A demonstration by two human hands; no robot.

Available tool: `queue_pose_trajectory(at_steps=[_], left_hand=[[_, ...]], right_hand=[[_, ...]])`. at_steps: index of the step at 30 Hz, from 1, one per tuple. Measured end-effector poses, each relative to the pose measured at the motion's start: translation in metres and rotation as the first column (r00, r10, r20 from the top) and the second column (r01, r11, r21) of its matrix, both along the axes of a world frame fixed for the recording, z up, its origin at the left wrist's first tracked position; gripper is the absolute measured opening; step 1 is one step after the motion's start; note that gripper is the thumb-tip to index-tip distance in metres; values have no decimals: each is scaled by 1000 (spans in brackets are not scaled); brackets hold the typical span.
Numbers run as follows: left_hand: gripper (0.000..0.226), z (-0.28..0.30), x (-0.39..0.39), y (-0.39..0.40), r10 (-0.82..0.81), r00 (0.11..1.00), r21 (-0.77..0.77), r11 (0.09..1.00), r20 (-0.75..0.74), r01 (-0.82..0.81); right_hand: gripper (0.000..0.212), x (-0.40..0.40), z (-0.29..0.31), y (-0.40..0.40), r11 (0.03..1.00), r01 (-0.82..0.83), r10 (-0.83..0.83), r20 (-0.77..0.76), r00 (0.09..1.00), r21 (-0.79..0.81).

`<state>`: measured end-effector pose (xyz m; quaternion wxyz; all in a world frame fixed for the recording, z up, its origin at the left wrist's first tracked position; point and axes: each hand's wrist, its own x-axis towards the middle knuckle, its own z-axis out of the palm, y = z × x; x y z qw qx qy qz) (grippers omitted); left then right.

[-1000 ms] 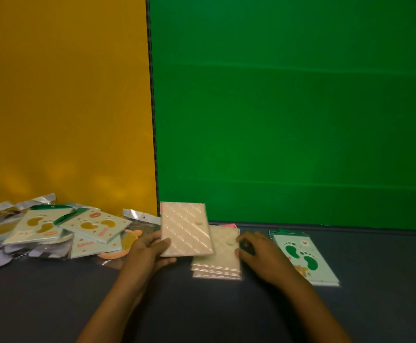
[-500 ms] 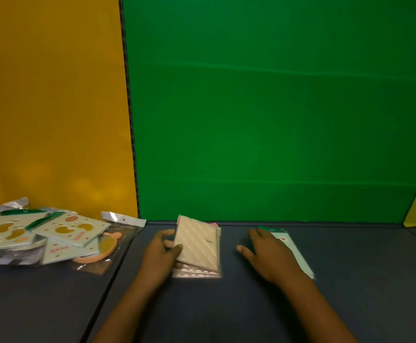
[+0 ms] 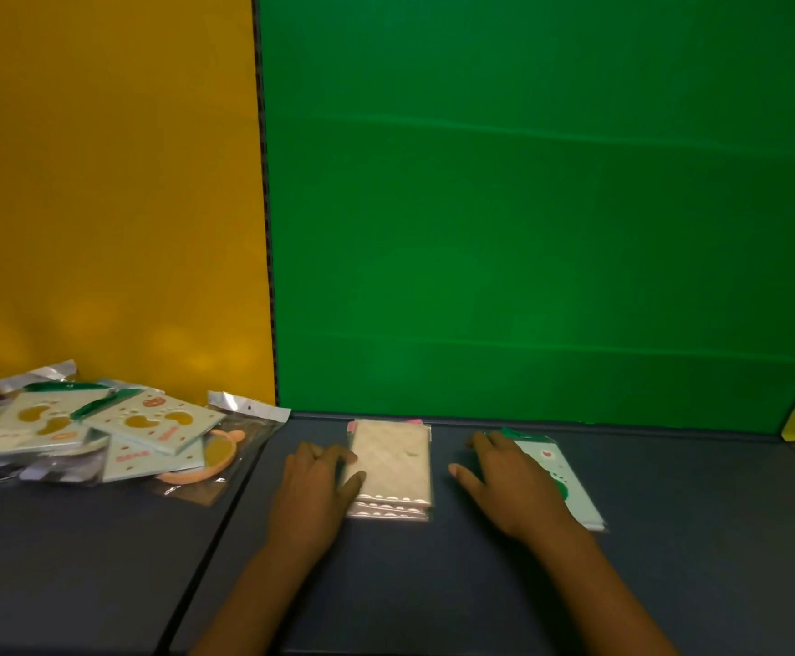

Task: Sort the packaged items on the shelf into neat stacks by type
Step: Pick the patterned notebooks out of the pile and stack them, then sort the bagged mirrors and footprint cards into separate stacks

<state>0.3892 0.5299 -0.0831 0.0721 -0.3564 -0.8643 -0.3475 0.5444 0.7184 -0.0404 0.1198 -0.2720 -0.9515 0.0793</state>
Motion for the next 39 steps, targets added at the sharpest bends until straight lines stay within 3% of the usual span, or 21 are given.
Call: queue_pose_trajectory(at_steps=[4, 8, 18, 27, 39], left_hand=[[30, 11, -2, -15, -39, 999, 53, 998, -36, 41], [39, 25, -13, -54, -31, 992, 7, 999, -122, 32], [42, 46, -38, -199, 196, 932, -118, 963, -305, -242], [50, 56, -43, -369, 408, 853, -195, 853, -326, -483], [43, 49, -55, -529, 581, 785, -124, 781, -216, -612]], right_hand=[[57, -9, 6, -14, 998, -42, 43, -11, 999, 41], [53, -25, 15, -35, 991, -102, 107, -70, 992, 83], [56, -81, 26, -138, 962, -255, 264, -94, 960, 94], [55, -128, 28, -293, 894, -442, 447, -100, 889, 74], [55, -201, 29, -443, 788, -614, 614, -132, 778, 52]])
